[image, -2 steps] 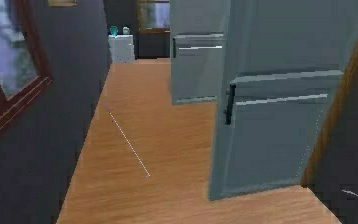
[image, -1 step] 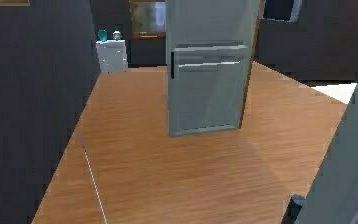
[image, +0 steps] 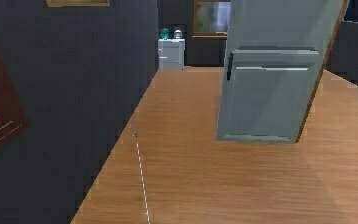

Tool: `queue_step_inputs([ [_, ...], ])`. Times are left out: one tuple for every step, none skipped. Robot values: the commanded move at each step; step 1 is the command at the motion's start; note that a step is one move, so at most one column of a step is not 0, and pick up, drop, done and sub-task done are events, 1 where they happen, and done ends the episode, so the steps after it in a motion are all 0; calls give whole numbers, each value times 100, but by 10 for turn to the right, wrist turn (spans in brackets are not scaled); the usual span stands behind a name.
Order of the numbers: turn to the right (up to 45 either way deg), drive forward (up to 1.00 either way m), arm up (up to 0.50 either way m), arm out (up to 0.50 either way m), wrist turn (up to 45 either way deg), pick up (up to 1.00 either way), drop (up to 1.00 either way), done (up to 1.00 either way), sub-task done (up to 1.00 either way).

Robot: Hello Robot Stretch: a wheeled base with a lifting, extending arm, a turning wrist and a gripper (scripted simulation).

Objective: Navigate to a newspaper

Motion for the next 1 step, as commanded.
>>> queue_step_inputs([
  [0, 30, 0, 0, 0, 0, 0, 0, 0],
])
